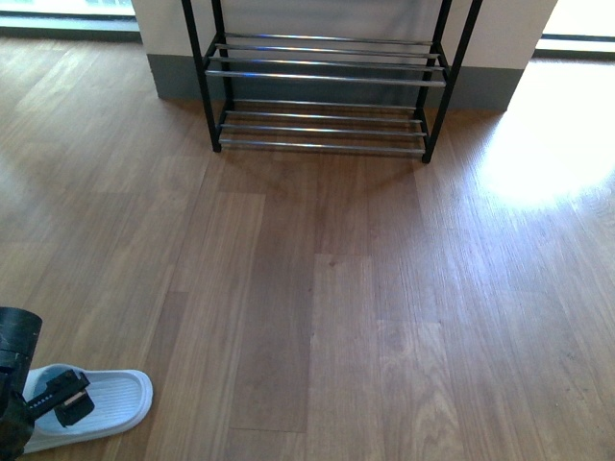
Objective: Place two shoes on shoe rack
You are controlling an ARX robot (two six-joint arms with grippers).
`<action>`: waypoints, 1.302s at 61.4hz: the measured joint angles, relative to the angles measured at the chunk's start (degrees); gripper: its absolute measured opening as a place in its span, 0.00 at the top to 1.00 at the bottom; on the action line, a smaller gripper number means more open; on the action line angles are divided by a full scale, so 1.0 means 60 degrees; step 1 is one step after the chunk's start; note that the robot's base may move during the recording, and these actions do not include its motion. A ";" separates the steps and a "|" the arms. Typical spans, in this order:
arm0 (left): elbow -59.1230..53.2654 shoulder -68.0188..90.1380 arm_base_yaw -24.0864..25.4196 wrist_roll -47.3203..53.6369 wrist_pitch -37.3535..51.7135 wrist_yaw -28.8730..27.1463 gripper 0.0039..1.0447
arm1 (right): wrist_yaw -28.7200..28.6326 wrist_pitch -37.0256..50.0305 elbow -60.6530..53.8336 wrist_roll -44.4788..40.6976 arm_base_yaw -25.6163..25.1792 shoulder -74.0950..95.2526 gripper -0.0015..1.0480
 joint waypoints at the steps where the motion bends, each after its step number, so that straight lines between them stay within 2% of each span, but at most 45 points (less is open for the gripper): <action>1: 0.0055 0.0036 -0.0004 -0.0098 -0.0015 0.0007 0.09 | 0.0000 0.0000 0.0000 0.0000 0.0000 0.0000 0.99; 21: 0.0583 0.0379 0.0058 -0.0965 -0.0233 -0.0222 0.10 | 0.0000 0.0000 0.0000 0.0000 0.0000 0.0000 0.99; 41: 0.0940 0.0546 0.0215 -0.1322 -0.0430 -0.0426 0.59 | 0.0000 0.0000 0.0000 0.0000 0.0000 0.0000 0.99; 49: 0.0951 0.0572 0.0244 -0.1348 -0.0066 -0.0299 0.74 | 0.0000 0.0000 0.0000 0.0000 0.0000 0.0000 0.99; 53: 0.0987 0.0590 0.0313 -0.1271 0.0277 -0.0237 0.87 | 0.0000 0.0000 0.0000 0.0000 0.0000 0.0000 0.99; 56: 0.0976 0.0590 0.0361 -0.1188 0.0408 -0.0204 0.92 | 0.0000 0.0000 0.0000 0.0000 0.0000 0.0000 0.99; 61: 0.0871 0.0583 0.0408 -0.1045 0.0721 -0.0098 0.99 | 0.0000 0.0000 0.0000 0.0000 0.0000 0.0000 0.99; 65: 0.0652 0.0517 0.0481 -0.0845 0.1162 0.0025 0.99 | 0.0000 0.0000 0.0000 0.0000 0.0000 0.0000 0.99; 69: 0.0284 0.0295 0.0597 -0.0350 0.1891 0.0543 0.99 | 0.0000 0.0000 0.0000 0.0000 0.0000 0.0000 0.99; 76: -0.0430 -0.0612 0.0794 0.0933 0.2856 0.1155 0.99 | 0.0000 0.0000 0.0000 0.0000 0.0000 0.0000 0.99; 80: -0.1038 -0.1432 0.0962 0.2011 0.3384 0.1158 0.99 | 0.0000 0.0000 0.0000 0.0000 0.0000 0.0000 0.99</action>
